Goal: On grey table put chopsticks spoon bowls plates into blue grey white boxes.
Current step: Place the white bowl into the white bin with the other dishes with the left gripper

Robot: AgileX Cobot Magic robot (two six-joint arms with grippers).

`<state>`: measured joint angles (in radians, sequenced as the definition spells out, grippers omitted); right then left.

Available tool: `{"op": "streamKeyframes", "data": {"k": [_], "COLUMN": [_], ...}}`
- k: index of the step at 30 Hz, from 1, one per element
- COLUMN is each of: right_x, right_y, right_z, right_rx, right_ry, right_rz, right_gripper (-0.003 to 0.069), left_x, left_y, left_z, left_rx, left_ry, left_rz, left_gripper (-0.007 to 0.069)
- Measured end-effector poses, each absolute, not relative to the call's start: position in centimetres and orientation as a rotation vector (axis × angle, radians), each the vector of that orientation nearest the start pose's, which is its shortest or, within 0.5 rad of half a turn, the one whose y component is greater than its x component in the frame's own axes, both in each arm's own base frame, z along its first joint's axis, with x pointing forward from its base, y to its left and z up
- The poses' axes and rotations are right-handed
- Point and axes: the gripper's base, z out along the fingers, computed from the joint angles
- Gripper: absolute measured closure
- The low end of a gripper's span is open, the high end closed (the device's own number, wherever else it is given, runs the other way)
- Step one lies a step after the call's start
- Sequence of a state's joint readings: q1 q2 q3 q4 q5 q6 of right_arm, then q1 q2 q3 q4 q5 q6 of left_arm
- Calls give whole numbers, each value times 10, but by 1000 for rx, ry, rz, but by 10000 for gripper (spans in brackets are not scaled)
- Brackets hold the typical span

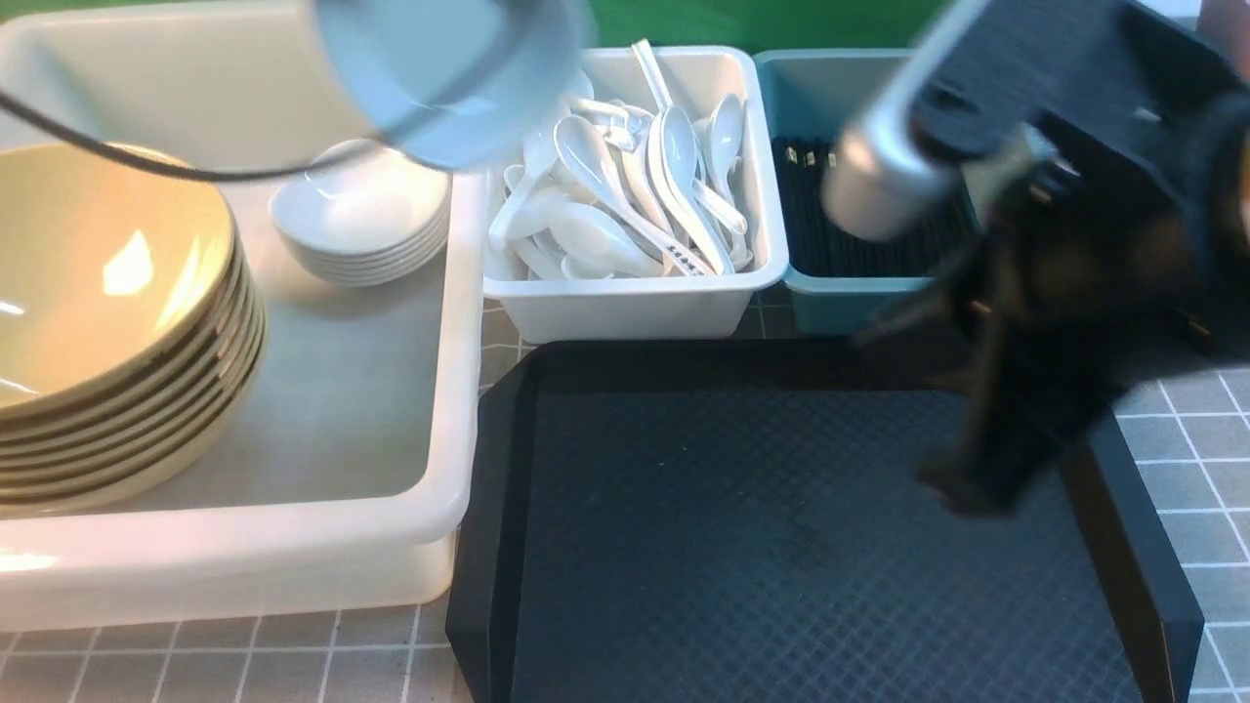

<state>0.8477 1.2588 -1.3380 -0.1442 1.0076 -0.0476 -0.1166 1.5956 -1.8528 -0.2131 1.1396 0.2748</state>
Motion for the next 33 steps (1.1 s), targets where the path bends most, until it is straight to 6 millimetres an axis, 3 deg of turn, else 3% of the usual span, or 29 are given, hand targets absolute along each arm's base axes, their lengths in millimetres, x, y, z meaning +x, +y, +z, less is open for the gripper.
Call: {"op": "streamKeyframes", "data": {"k": [1, 5, 8, 13, 17, 18, 19, 24, 26, 30, 33], "right_x": [177, 190, 196, 204, 214, 215, 219, 231, 235, 245, 247], "right_y": [184, 199, 206, 216, 226, 227, 231, 244, 248, 256, 258], "right_z": [401, 400, 396, 390, 387, 388, 388, 378, 374, 361, 358], "right_rx": [-1077, -1122, -1146, -1190, -1220, -1221, -1244, -1306, -1321, -1361, -1388], "right_ry": [2147, 2115, 2091, 2052, 2031, 2027, 2012, 2005, 2011, 2047, 2060], "right_rz": [190, 174, 169, 155, 128, 127, 112, 71, 54, 11, -5], "right_gripper": [626, 626, 626, 626, 626, 626, 626, 626, 626, 626, 626], "left_x": [334, 355, 376, 411, 445, 447, 457, 475, 478, 483, 484], "left_y": [-54, -12, 2, 8, 12, 12, 13, 15, 15, 17, 16], "left_z": [446, 428, 411, 380, 338, 336, 318, 278, 270, 257, 255], "left_rx": [436, 265, 190, 140, 164, 166, 178, 252, 273, 339, 385], "left_ry": [2307, 2344, 2336, 2302, 2302, 2303, 2318, 2368, 2375, 2379, 2374], "left_rz": [-191, -182, -187, -201, -165, -163, -152, -122, -114, -85, -71], "left_gripper": [622, 622, 622, 622, 622, 622, 622, 620, 611, 515, 373]}}
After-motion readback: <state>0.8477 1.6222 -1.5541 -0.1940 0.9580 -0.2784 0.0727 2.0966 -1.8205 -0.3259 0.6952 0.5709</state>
